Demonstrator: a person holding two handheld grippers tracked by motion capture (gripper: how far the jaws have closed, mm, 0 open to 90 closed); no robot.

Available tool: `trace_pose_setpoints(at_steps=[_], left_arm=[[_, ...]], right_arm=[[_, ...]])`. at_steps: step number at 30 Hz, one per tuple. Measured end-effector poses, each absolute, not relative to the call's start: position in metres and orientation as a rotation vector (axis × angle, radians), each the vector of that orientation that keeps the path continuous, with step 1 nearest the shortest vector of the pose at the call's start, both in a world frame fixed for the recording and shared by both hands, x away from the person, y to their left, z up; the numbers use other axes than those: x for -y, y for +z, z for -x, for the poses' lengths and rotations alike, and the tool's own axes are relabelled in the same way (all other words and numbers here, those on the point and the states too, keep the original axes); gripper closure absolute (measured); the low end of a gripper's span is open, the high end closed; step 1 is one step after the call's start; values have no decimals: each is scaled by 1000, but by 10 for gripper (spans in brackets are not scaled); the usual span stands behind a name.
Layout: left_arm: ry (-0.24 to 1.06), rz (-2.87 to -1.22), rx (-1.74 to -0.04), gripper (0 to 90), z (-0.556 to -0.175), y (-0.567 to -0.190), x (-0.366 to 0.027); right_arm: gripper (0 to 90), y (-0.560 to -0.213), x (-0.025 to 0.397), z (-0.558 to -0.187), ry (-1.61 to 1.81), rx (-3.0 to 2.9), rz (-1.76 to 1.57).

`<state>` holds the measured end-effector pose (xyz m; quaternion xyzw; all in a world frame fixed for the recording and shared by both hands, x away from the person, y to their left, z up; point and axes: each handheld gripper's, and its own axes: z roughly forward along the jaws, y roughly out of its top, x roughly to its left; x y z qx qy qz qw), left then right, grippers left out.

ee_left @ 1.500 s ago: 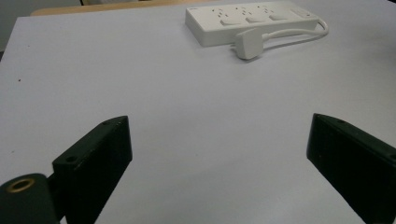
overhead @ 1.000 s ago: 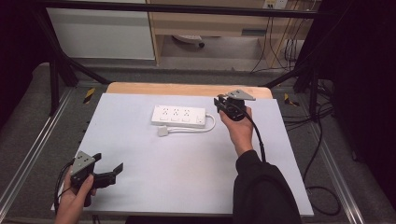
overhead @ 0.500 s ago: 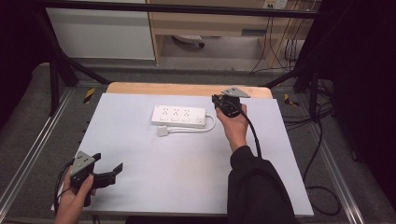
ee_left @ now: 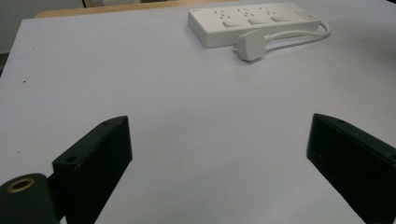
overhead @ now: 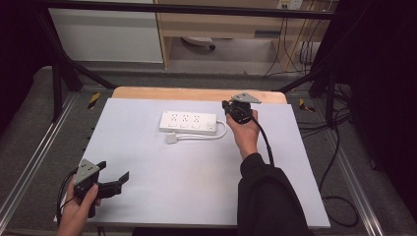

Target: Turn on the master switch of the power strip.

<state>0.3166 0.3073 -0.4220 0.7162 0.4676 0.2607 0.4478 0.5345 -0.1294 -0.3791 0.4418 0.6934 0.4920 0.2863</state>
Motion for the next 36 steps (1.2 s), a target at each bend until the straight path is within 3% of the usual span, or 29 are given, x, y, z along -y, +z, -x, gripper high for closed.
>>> trace_pose_setpoints(at_steps=[36], left_arm=[[644,-1771,-1156,67,-316,-422,-309]], right_arm=[[890,-397,109,-543,1309,-1910,-1200]])
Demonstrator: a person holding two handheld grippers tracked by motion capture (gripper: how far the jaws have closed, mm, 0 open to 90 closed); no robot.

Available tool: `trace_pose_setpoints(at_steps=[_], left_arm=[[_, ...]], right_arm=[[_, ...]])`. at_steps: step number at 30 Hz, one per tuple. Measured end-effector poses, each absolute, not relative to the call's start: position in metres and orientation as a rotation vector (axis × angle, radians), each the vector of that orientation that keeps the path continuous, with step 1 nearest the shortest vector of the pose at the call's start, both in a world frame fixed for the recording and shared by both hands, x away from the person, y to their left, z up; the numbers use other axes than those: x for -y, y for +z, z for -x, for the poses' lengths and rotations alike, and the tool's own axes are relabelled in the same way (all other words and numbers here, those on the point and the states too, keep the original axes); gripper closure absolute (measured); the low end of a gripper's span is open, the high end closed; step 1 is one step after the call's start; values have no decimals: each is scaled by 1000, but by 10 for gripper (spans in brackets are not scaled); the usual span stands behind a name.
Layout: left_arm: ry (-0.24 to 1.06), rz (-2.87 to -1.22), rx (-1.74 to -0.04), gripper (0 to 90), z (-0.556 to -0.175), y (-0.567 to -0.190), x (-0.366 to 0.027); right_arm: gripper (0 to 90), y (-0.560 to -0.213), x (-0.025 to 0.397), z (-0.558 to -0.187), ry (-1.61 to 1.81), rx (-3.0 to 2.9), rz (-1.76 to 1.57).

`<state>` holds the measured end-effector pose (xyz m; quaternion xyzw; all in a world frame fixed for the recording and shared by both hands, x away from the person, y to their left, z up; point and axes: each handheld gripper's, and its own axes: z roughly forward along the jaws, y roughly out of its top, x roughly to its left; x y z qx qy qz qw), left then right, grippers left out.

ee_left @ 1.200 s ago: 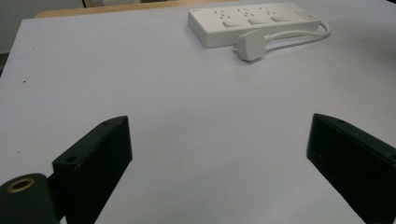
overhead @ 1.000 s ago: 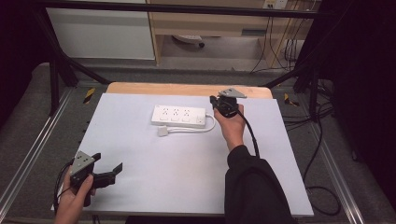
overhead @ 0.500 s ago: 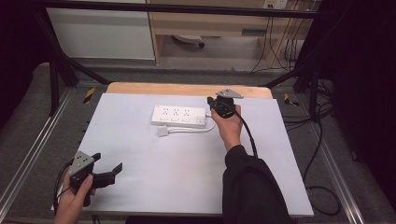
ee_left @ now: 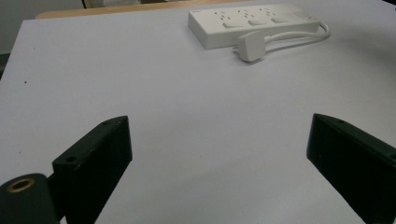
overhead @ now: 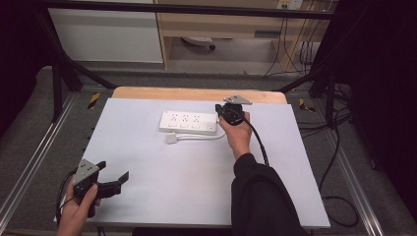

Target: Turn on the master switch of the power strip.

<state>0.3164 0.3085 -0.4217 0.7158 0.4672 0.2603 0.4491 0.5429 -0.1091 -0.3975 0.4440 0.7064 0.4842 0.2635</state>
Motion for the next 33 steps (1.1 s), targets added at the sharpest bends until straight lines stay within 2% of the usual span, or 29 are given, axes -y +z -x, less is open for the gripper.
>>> trace_pose_setpoints(at_steps=[33], left_arm=[[650,-1767,-1156,67,-317,-422,-310]], right_arm=[[900,-424,89,-543,1205,-2036,-1193]])
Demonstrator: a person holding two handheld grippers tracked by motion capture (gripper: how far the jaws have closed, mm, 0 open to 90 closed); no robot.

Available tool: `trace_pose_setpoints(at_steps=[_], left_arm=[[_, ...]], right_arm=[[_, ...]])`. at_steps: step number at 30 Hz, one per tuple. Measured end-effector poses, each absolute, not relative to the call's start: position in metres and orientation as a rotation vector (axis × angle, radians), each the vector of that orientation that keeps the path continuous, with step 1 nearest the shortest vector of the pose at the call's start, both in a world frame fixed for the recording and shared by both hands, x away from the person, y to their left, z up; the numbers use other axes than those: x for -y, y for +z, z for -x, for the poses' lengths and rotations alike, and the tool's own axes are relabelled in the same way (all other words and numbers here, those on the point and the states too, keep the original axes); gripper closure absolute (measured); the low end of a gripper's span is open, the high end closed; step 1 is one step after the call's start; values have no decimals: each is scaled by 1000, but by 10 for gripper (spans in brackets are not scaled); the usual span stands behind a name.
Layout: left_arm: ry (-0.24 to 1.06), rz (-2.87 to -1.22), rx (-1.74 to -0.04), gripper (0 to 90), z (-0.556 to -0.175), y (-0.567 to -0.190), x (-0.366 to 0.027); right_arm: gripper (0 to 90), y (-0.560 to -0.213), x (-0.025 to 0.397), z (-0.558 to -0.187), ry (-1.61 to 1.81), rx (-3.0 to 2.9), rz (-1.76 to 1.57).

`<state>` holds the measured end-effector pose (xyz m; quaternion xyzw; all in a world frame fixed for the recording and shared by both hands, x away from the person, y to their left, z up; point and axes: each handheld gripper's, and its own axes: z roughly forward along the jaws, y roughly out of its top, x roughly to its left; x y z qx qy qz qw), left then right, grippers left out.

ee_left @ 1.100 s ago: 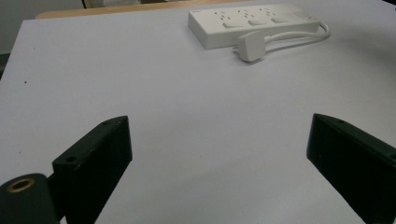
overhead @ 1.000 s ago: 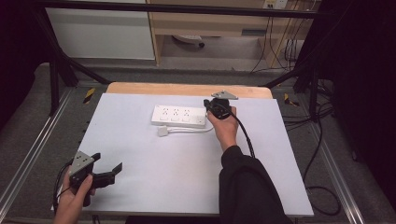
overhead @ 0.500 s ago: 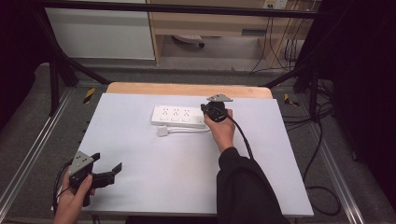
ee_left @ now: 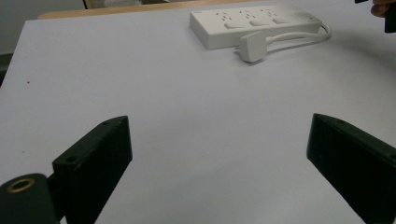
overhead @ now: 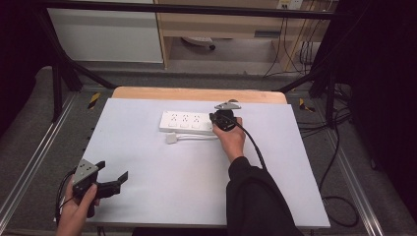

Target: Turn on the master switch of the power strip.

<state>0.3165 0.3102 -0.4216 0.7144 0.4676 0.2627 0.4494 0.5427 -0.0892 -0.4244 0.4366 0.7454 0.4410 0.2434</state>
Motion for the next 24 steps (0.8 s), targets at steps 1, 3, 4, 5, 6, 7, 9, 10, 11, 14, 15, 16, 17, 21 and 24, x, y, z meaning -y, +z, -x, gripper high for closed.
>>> trace_pose_setpoints(at_steps=[1,3,4,5,6,7,9,10,11,14,15,16,17,21,24], left_arm=[[648,-1766,-1157,67,-317,-422,-310],[649,-1766,-1157,67,-317,-422,-310],[650,-1766,-1157,67,-317,-422,-310],[650,-1767,-1157,67,-317,-422,-310],[650,-1767,-1157,67,-317,-422,-310],[650,-1767,-1157,68,-317,-422,-310],[649,-1767,-1156,68,-317,-422,-310],[648,-1765,-1157,68,-317,-422,-310],[647,-1764,-1158,67,-317,-422,-310],[646,-1765,-1157,67,-317,-422,-311],[646,-1765,-1157,68,-317,-422,-311],[647,-1764,-1158,67,-317,-422,-310],[647,-1764,-1158,67,-317,-422,-310],[647,-1763,-1158,68,-317,-422,-311],[647,-1765,-1157,67,-317,-422,-310]], right_arm=[[900,-425,89,-543,1202,-2039,-1188],[900,-425,89,-542,1193,-2041,-1196],[900,-426,89,-542,1189,-2045,-1194],[900,-427,88,-542,1187,-2048,-1191],[900,-427,88,-542,1184,-2051,-1197],[900,-428,88,-542,1175,-2057,-1186],[900,-429,87,-542,1167,-2062,-1190],[900,-430,87,-542,1164,-2061,-1191],[900,-431,87,-542,1160,-2065,-1195],[900,-432,86,-542,1158,-2067,-1196],[900,-433,86,-542,1155,-2069,-1192],[900,-433,86,-542,1153,-2070,-1192],[900,-433,85,-542,1151,-2070,-1195],[900,-436,85,-542,1138,-2078,-1196],[900,-439,86,-541,1126,-2084,-1202]])
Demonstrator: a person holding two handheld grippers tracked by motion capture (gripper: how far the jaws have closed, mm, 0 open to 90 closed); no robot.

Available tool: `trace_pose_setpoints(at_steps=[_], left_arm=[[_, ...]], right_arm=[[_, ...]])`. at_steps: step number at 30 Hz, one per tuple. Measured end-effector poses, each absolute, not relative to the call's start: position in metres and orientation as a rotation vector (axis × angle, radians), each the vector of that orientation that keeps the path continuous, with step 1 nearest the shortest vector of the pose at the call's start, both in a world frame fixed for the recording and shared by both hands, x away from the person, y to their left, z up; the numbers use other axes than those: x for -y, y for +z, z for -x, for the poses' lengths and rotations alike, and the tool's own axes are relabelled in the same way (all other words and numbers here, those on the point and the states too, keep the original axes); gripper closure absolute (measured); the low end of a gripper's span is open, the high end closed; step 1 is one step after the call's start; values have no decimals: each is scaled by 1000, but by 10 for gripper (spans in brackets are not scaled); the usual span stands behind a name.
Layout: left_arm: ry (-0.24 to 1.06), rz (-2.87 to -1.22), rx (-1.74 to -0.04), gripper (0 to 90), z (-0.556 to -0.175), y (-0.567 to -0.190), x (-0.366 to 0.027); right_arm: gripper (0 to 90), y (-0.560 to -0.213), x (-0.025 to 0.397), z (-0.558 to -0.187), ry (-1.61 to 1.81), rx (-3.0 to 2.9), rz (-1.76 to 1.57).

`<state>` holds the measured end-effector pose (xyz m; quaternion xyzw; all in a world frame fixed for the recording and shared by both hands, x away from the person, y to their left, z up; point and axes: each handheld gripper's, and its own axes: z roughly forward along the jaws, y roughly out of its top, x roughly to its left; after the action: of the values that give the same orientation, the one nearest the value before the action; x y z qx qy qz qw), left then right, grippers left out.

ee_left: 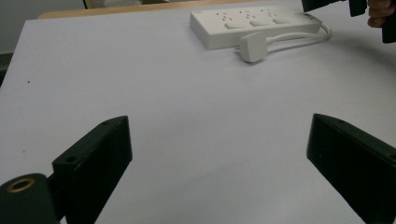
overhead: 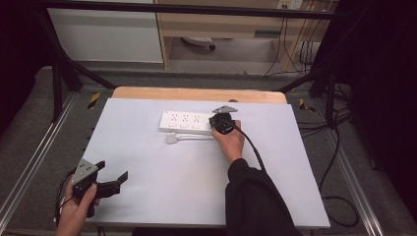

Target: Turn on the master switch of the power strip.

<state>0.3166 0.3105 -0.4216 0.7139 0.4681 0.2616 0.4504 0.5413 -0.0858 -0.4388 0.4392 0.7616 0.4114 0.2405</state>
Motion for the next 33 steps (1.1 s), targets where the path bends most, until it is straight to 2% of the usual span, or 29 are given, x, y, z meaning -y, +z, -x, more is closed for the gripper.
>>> trace_pose_setpoints(at_steps=[33], left_arm=[[648,-1769,-1156,67,-317,-422,-310]], right_arm=[[900,-443,84,-539,1121,-2080,-1183]])
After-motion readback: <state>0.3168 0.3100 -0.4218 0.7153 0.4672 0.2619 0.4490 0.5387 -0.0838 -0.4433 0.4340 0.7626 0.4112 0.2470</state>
